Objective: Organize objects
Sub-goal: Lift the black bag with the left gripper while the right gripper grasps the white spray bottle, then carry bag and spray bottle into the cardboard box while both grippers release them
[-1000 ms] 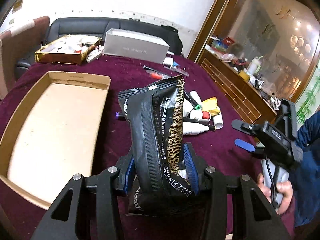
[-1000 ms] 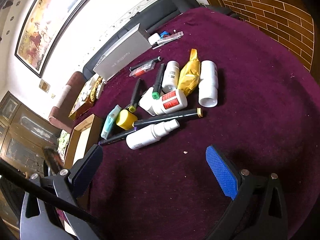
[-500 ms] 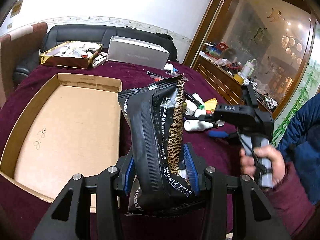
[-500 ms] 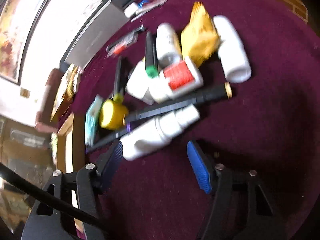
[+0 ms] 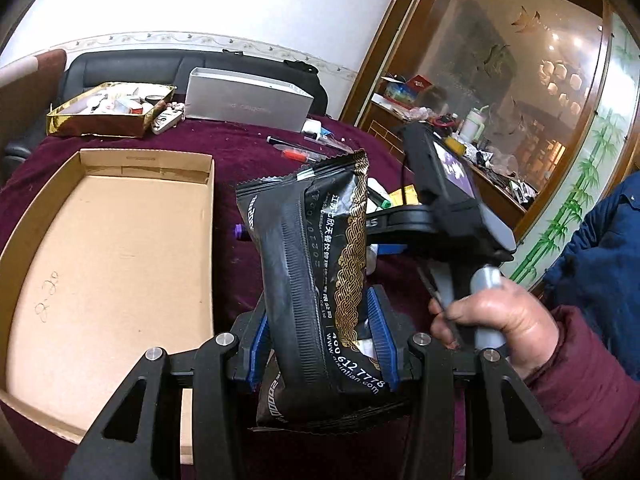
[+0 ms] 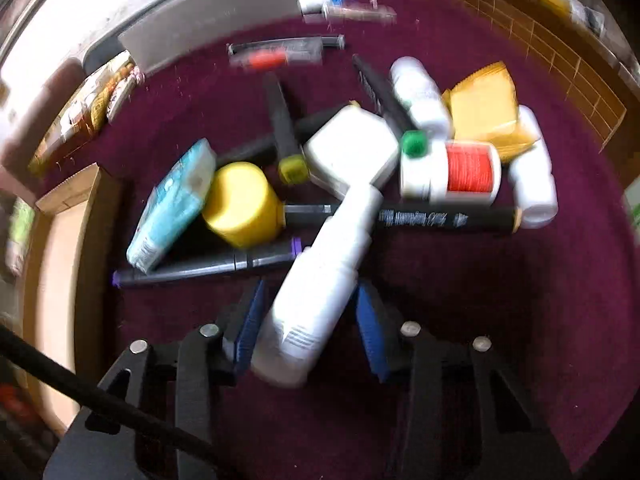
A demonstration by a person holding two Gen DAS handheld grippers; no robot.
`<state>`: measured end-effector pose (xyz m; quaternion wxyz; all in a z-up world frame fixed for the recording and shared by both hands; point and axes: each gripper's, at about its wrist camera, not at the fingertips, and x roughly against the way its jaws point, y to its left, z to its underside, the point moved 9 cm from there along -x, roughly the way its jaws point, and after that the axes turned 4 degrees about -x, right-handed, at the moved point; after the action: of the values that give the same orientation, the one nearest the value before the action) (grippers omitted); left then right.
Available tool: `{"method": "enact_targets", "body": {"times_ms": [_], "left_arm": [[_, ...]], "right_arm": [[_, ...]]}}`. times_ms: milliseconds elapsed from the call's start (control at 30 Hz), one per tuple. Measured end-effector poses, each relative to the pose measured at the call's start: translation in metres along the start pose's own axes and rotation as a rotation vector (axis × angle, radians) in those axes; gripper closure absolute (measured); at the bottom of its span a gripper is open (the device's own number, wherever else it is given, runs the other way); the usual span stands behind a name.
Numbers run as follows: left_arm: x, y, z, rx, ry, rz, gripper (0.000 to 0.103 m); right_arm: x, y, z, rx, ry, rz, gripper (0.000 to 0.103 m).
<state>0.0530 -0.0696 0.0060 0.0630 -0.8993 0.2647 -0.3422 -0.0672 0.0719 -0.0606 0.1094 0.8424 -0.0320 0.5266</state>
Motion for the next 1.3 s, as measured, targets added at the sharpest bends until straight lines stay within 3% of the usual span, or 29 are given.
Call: {"method": "enact_targets", "body": {"times_ms": [100,400,500,633,767,1033,1300], "left_arm": [[0.005,0.002,0.001,0.01,-0.004,-0.019,0.064],[0.008,-0.01,0.004,0.0,0.013,-0.047,0.064],[0.011,-0.016,0.005,-0.016,0.007,-0.053,0.064],[0.015,-0.015,0.004,-0.022,0.005,-0.069,0.064],[0.014,-0.015,0.005,-0.021,0.014,-0.08,0.064],[0.009,-0.027,0.004,-0.037,0.024,-0.065,0.064],[0.009,-0.039,0.004,-0.065,0.023,-0.055,0.064]], "right_arm": [[-0.002,0.0,0.001,-0.014,-0.005,-0.012,0.063],[0.001,-0.009,-0.003,-0.098,0.025,-0.179,0.064],[-0.001,-0.005,-0.004,-0.081,0.025,-0.188,0.068],[0.004,-0.012,-0.001,-0.019,-0.038,-0.123,0.076],[0.016,-0.022,0.006,-0.02,-0.064,-0.157,0.076],[0.059,-0.046,0.018,-0.089,-0.098,-0.325,0.076],[0.071,-0.051,0.028,-0.134,-0.092,-0.416,0.076]]}}
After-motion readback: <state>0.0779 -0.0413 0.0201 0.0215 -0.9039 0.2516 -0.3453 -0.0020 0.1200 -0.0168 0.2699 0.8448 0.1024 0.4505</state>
